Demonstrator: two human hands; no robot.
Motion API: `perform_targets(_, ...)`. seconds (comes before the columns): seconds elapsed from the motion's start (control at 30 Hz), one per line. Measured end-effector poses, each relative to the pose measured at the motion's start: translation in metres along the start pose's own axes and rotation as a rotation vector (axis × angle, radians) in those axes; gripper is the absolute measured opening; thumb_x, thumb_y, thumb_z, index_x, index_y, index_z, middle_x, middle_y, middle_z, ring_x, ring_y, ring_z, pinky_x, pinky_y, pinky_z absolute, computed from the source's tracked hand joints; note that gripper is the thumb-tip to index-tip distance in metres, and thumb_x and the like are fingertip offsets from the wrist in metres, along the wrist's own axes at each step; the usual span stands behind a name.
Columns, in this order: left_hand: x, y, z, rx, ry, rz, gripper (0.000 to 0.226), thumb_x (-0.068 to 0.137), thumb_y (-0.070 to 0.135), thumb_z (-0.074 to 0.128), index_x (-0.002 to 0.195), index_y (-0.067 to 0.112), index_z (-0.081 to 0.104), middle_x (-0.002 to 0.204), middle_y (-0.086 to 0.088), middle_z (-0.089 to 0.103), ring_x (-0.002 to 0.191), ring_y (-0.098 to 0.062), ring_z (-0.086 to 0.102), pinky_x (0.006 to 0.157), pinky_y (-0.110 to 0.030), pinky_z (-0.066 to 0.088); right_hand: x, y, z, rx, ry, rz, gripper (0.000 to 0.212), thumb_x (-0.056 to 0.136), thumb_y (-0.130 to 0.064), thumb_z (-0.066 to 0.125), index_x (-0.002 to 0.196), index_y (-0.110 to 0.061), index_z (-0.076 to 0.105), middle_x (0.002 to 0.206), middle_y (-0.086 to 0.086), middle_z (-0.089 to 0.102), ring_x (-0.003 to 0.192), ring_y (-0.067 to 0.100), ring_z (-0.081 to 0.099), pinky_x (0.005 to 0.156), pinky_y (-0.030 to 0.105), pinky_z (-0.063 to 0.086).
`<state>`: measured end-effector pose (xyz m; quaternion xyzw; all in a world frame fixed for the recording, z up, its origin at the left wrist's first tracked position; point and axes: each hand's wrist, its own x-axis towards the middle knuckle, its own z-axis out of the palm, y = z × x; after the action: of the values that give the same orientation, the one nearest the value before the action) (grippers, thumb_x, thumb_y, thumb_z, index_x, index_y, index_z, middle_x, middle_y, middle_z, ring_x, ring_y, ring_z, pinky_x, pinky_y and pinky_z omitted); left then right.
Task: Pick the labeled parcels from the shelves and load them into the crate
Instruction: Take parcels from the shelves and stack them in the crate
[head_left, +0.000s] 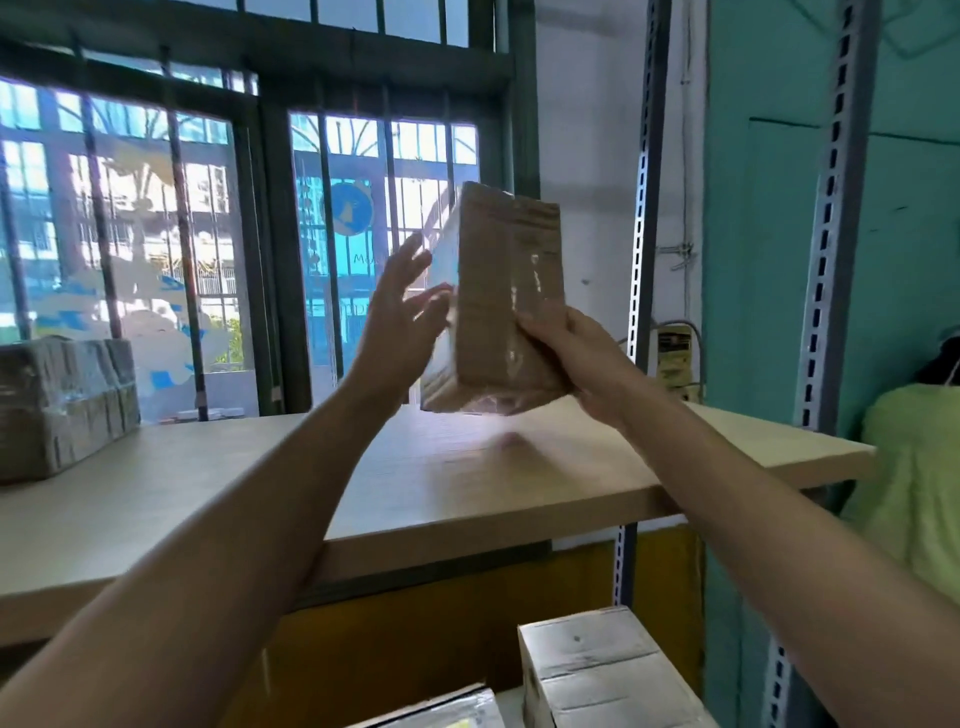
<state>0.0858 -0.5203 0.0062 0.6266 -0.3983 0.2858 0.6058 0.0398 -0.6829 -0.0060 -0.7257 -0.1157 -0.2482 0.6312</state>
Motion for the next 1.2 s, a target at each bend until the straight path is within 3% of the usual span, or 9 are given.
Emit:
perform_targets(0.13,0.004,-0.010,-0.014,0.131,-0.008,-0.389,0.078,0.083,0.040,0.062,0.144,0.019,0.018,0.142,-0.003,0.040,0.119,-0.017,0.046,0.091,-0.028,0.041,-0.002,0.010,-0.012,0.194,-0.057,0.026,0.038,0.093,-0.017,0.049,0.130,-0.009,0.046,0.114,0.009,0.062,0.092,0.020,0.062,0.077,0.028,0.053)
perform_targets(0.23,0.006,-0.016,-0.023,-0.104,-0.129,-0.627,0.051,0.083,0.047,0.059,0.124,0.020,0.049,0.095,0.006,0.069,0.093,-0.014,0.062,0.080,-0.035,0.047,-0.002,0.013,-0.019,0.219,-0.093,0.022,0.041,0.095,-0.019,0.046,0.135,-0.017,0.042,0.120,0.007,0.060,0.097,0.021,0.062,0.075,0.028,0.054)
perform_targets(0.4,0.001,-0.020,-0.016,-0.128,-0.102,-0.447,0.051,0.086,0.032,0.061,0.129,0.023,0.036,0.087,0.005,0.068,0.062,-0.001,0.069,0.042,-0.018,0.050,0.001,0.019,-0.025,0.130,0.063,-0.048,0.029,0.097,-0.032,0.041,0.125,-0.032,0.049,0.097,-0.015,0.063,0.083,0.000,0.059,0.063,0.019,0.051)
perform_targets(0.47,-0.002,-0.017,-0.013,-0.159,-0.082,-0.415,0.047,0.088,0.028,0.060,0.129,0.023,0.036,0.088,0.005,0.067,0.059,0.000,0.068,0.040,-0.016,0.047,-0.001,0.017,-0.024,0.184,0.019,-0.008,0.027,0.094,-0.051,0.035,0.109,-0.041,0.054,0.098,-0.020,0.059,0.096,0.007,0.053,0.072,0.030,0.050)
perform_targets(0.57,-0.003,-0.018,-0.015,-0.166,-0.067,-0.362,0.022,0.087,0.025,0.060,0.106,0.030,0.050,0.084,0.006,0.067,0.058,-0.001,0.068,0.041,-0.015,0.048,-0.006,0.018,-0.017,0.093,-0.057,-0.022,0.051,0.082,-0.056,0.050,0.127,-0.033,0.044,0.120,-0.002,0.057,0.115,0.024,0.054,0.093,0.045,0.046)
perform_targets(0.7,-0.003,-0.008,-0.015,-0.110,-0.084,-0.289,0.026,0.091,0.036,0.052,0.115,0.025,0.053,0.092,0.010,0.067,0.071,0.002,0.068,0.048,-0.014,0.050,-0.021,0.011,-0.012,0.124,-0.037,-0.075,0.073,0.076,-0.036,0.059,0.141,-0.021,0.030,0.131,0.011,0.054,0.115,0.030,0.056,0.102,0.050,0.042)
perform_targets(0.83,-0.010,0.013,-0.007,-0.119,-0.160,-0.137,0.045,0.093,0.043,0.045,0.136,0.027,0.038,0.129,0.014,0.049,0.115,-0.008,0.050,0.097,-0.038,0.041,-0.050,-0.007,-0.028,0.179,0.077,-0.202,0.065,0.084,-0.026,0.059,0.142,-0.019,0.030,0.122,0.010,0.061,0.102,0.027,0.064,0.081,0.038,0.056)
perform_targets(1.03,-0.040,0.066,0.029,-0.372,-0.336,-0.027,0.066,0.089,0.047,0.049,0.143,0.040,0.013,0.138,0.013,0.043,0.118,-0.006,0.048,0.102,-0.057,0.034,-0.139,-0.031,-0.060,0.153,0.191,-0.262,0.053,0.079,-0.024,0.052,0.129,-0.008,0.044,0.105,0.004,0.069,0.091,0.021,0.067,0.077,0.031,0.056)
perform_targets(1.2,-0.101,0.078,0.093,-0.582,-0.699,-0.118,0.057,0.088,0.041,0.055,0.139,0.043,0.029,0.108,0.025,0.064,0.094,0.005,0.063,0.064,-0.016,0.054,-0.260,-0.005,-0.085,0.194,0.452,-0.178,0.046,0.080,-0.021,0.051,0.124,-0.012,0.050,0.108,0.004,0.070,0.098,0.020,0.066,0.082,0.033,0.056)
